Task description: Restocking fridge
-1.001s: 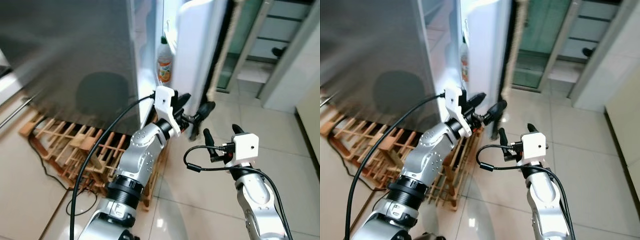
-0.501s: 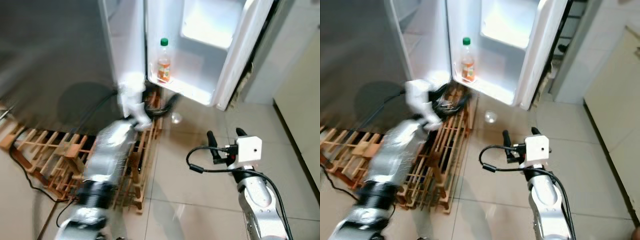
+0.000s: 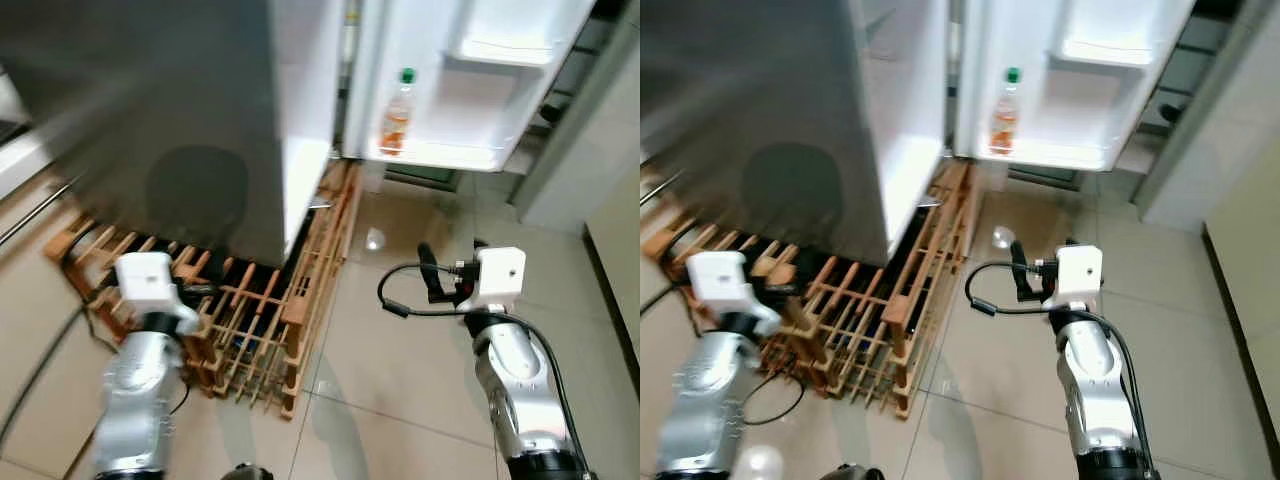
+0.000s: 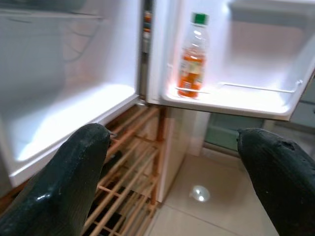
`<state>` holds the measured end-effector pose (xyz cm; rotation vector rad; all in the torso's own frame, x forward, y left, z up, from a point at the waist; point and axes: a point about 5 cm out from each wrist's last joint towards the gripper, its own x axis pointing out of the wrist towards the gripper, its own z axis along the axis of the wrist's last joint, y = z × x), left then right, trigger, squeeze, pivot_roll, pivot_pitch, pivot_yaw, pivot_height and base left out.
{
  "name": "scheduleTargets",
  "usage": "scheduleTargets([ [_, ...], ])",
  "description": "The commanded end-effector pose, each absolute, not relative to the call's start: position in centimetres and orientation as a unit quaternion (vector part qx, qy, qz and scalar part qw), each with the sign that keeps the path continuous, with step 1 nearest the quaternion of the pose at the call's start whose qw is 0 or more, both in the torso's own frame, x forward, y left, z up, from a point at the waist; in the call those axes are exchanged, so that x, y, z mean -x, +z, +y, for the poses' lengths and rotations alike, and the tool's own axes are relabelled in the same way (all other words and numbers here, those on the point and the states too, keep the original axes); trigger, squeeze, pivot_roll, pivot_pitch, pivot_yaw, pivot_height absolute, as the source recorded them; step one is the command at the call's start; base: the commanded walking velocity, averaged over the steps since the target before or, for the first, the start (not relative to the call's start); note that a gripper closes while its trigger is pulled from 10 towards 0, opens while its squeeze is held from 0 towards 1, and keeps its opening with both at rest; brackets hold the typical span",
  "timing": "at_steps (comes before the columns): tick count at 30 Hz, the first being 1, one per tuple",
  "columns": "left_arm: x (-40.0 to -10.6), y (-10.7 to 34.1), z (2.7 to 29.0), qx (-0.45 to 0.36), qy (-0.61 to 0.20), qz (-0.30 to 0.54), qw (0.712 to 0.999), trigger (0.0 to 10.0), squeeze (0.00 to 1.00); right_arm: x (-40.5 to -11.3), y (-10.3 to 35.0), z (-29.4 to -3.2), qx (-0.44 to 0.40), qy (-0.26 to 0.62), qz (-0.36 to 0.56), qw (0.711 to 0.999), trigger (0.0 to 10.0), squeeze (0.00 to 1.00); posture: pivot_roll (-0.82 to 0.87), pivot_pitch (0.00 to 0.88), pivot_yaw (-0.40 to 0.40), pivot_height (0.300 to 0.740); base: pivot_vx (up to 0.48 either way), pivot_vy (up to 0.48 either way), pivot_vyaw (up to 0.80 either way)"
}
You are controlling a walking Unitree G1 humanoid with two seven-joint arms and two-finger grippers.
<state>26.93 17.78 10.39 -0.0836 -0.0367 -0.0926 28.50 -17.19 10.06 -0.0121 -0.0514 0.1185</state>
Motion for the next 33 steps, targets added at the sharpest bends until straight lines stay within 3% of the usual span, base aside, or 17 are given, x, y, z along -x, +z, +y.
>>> scheduleTargets([
  [1,-27.3,11.7,17.8,0.040,-0.041,-0.043,0.997,10.0,0.00,-28.1,9.5,-18.1,0.004,0.053,-0.008,0.999,10.0,0.00,-0.10,0.000,-0.064,0.740,0.000,0.000,0.61],
  [8,-27.0,11.8,16.9,0.024,-0.038,-0.038,0.998,10.0,0.00,-28.4,9.2,-17.4,-0.009,0.062,0.000,0.998,10.0,0.00,-0.08,0.000,-0.064,0.740,0.000,0.447,0.61],
  [18,-26.6,10.7,19.3,-0.069,0.056,0.000,0.996,10.0,0.00,-27.3,8.1,-16.2,-0.002,0.073,0.001,0.997,10.0,0.00,-0.04,0.000,-0.036,0.740,0.000,0.000,0.61],
  [33,-26.0,10.3,18.5,-0.064,0.053,0.003,0.997,10.0,0.00,-27.5,8.0,-15.2,0.009,0.097,-0.002,0.995,10.0,0.00,-0.03,0.000,-0.051,0.740,0.000,0.000,0.59],
])
